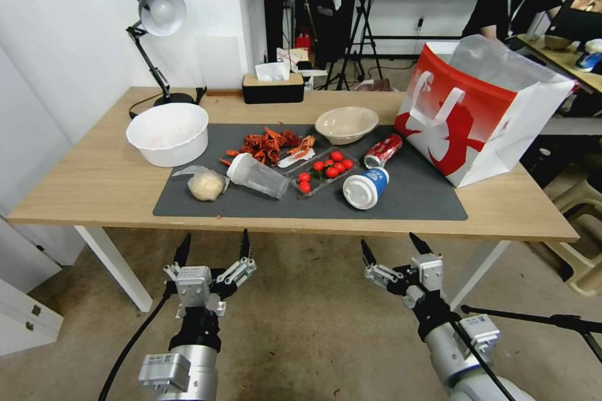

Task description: Pick up the trash from the table and place it into the takeout bag.

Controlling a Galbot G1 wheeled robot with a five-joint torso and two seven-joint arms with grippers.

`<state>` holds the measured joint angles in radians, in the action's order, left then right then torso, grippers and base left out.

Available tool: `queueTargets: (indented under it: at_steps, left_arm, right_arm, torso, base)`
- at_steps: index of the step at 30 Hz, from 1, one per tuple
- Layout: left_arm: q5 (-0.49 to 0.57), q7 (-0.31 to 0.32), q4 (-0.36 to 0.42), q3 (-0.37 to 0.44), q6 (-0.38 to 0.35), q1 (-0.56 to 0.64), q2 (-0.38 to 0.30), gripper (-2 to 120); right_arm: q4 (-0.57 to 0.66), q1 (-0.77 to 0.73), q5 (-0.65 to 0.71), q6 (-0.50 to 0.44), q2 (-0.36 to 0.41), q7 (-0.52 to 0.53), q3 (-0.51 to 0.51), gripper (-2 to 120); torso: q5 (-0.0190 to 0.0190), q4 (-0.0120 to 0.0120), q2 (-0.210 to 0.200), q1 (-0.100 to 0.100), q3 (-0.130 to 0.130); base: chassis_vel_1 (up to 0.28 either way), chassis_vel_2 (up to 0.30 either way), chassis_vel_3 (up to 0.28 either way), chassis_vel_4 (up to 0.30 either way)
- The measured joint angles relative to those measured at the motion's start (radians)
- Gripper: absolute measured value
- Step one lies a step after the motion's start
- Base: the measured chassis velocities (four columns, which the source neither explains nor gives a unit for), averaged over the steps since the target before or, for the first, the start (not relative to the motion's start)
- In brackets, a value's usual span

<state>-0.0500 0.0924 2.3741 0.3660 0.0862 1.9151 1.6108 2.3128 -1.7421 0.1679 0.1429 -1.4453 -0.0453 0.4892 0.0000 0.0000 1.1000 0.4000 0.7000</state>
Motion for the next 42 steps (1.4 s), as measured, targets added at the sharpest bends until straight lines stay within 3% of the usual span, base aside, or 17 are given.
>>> queueTargets:
  at_steps: [21, 29, 38, 42]
  left_arm:
    - [0.021, -0.015, -0.017, 0.024, 0.004, -0.016, -0.002, 100]
    - [0.053, -0.026, -0.038, 0.037, 0.003, -0.034, -0.002, 100]
    - [0.071, -0.029, -0.037, 0.069, 0.001, -0.03, -0.003, 100]
    - [0.073, -0.029, -0.037, 0.072, 0.001, -0.03, -0.003, 100]
  right_arm:
    - [-0.074, 0.203, 0.128, 0.043, 0.035, 0.164, -0.041, 100]
    - [-0.121, 0.337, 0.147, 0.107, 0.031, 0.294, -0.108, 100]
    - [-0.226, 0.566, 0.14, 0.254, 0.019, 0.483, -0.276, 100]
    - [-0.243, 0.603, 0.149, 0.289, 0.014, 0.537, -0.304, 100]
  torso:
    - [0.0, -0.0003, 0.0, 0.0, 0.0]
    - [0.0, 0.0002, 0.0, 0.0, 0.0]
    - [-0.0004, 0.0001, 0.0, 0.0, 0.0]
    - [0.0, 0.0002, 0.0, 0.0, 0.0]
  base:
    - [0.0, 0.0, 0.0, 0.0]
    - [0.0, 0.0, 0.0, 0.0]
    - [0.0, 0.0, 0.0, 0.0]
    - [0.0, 0.0, 0.0, 0.0]
